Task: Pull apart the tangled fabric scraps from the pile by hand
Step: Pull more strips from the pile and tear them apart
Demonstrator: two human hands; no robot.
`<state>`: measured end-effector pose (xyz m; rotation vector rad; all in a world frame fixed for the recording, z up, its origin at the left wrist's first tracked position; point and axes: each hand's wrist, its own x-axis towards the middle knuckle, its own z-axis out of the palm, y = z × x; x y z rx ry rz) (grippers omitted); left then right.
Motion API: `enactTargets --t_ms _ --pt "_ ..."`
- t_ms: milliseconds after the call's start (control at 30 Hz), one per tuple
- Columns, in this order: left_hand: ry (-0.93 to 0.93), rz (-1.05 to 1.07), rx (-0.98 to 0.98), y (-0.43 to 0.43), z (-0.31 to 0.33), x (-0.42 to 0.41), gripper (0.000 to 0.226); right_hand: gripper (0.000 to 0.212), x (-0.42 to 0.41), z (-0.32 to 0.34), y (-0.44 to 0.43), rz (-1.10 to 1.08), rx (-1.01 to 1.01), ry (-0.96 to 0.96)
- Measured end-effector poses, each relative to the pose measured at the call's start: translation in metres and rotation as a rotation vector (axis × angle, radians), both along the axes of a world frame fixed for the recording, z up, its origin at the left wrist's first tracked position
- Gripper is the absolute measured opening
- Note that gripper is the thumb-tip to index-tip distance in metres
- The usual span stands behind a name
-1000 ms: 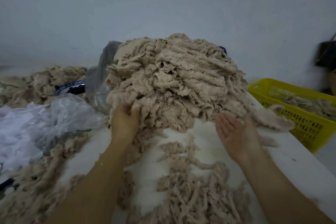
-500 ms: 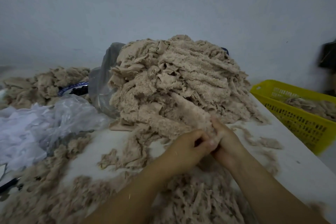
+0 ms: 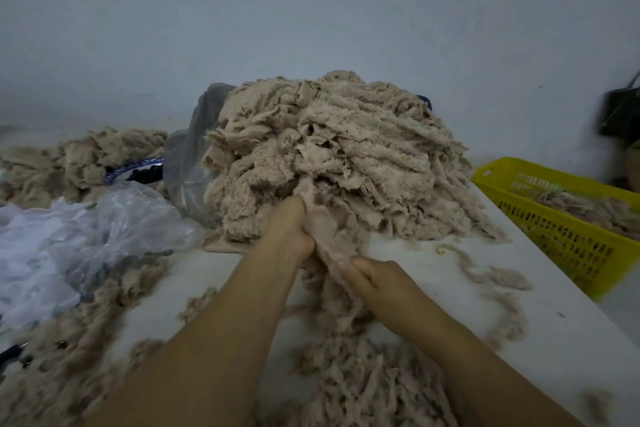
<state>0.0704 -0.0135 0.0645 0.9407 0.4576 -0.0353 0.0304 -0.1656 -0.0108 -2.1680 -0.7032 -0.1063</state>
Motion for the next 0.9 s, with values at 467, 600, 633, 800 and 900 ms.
enactTargets --t_ms 467,600,633,800,900 --pt "-0.329 0.187 -0.103 0.036 0.018 -0.040 0.013 0.060 0.036 0.020 -0.053 -0.967 0.769 0.497" --pt "-0.380 -0.121 0.042 0.030 0.010 -0.050 0.012 0.042 0.027 0.012 -0.036 -0.650 0.476 0.289" --pt "-0.359 -0.159 0.106 0.024 0.009 -0.052 0.013 0.032 0.023 0.010 -0.026 -0.525 0.370 0.192" --pt "-0.375 -0.312 0.862 0.002 -0.004 -0.063 0.039 0.050 0.006 0.016 -0.005 -0.175 0.127 -0.147" --pt "-0.530 -0.638 1.072 -0.015 -0.015 -0.072 0.036 0.058 0.002 0.010 -0.007 -0.047 0.150 -0.029"
